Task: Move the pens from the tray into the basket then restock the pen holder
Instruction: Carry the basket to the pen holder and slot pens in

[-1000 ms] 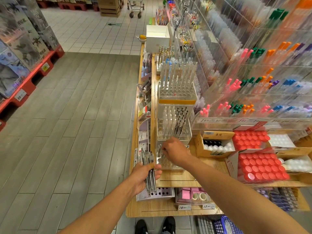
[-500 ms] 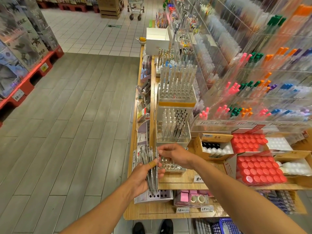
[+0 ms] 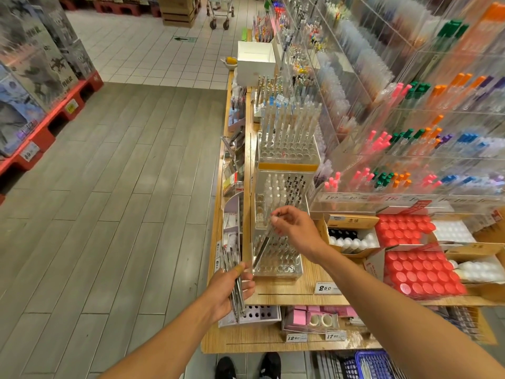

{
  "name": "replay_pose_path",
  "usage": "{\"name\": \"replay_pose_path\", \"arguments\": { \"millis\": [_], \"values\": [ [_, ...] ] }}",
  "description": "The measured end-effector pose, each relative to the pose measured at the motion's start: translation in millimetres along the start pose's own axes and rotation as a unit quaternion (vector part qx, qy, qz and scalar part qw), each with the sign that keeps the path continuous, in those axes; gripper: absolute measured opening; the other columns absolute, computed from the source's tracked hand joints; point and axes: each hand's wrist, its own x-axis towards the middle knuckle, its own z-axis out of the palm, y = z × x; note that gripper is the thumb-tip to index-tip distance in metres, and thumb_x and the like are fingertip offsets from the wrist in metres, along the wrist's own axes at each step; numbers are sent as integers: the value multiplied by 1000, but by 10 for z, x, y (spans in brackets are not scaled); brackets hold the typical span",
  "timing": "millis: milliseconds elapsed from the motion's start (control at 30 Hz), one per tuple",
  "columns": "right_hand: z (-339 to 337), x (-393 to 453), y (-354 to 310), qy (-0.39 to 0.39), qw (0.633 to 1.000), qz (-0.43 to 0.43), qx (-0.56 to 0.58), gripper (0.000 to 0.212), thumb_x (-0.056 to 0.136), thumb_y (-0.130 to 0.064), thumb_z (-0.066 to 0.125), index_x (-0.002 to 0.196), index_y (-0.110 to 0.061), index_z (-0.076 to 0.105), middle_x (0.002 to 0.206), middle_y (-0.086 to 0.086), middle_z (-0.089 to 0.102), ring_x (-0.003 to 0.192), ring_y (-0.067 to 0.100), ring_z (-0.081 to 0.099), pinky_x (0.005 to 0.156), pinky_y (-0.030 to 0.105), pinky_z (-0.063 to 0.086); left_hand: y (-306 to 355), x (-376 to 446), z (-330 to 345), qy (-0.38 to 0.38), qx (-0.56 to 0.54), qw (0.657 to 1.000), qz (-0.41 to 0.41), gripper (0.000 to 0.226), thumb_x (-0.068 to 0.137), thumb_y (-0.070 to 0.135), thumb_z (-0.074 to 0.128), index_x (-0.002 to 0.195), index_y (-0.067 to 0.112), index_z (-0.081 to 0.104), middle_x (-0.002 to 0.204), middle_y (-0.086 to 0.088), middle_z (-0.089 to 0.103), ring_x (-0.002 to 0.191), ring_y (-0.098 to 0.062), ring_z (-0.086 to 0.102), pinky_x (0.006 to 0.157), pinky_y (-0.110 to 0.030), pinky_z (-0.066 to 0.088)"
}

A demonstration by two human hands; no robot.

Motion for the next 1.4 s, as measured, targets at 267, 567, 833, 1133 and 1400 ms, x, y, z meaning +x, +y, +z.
{"name": "replay_pose_path", "arguments": {
  "millis": [267, 567, 833, 1133, 1400],
  "values": [
    [159, 19, 272, -2, 963, -80, -259, 12, 96, -22, 58, 107, -19, 59, 90, -6, 65, 81, 9, 64, 75, 27, 57, -1, 2, 20, 24, 17, 1000, -3, 19, 100, 12, 56, 116, 3, 61, 93, -22, 75, 63, -25, 67, 53, -34, 60],
    [262, 127, 427, -11, 921, -141, -364, 11, 95, -23, 59, 105, -21, 59, 83, -12, 59, 71, 2, 56, 62, 18, 44, 23, -5, 36, 11, 21, 1000, -5, 20, 102, 10, 52, 120, 3, 56, 96, -23, 75, 63, -26, 70, 52, -33, 59],
    [223, 137, 452, -15, 920, -134, -369, 11, 94, -23, 60, 105, -23, 58, 79, -18, 57, 70, -4, 56, 62, 15, 46, 35, -15, 20, 12, 20, 1000, 3, 21, 102, 10, 51, 121, 3, 57, 96, -22, 75, 62, -25, 71, 54, -32, 60],
    [189, 94, 500, -18, 901, -155, -406, 11, 92, -20, 63, 102, -16, 62, 90, -7, 61, 82, 10, 56, 70, 21, 41, 27, -11, 28, 12, 25, 1000, 2, 22, 101, 11, 54, 121, 1, 58, 95, -21, 75, 62, -25, 71, 56, -33, 61],
    [336, 97, 499, -35, 826, -191, -529, 17, 93, -13, 57, 106, -10, 66, 105, 8, 67, 103, 25, 53, 90, 35, 44, -9, -6, 83, 9, 32, 999, 1, 22, 102, 10, 52, 122, 2, 57, 96, -21, 76, 66, -25, 72, 59, -34, 62]
  ]
}}
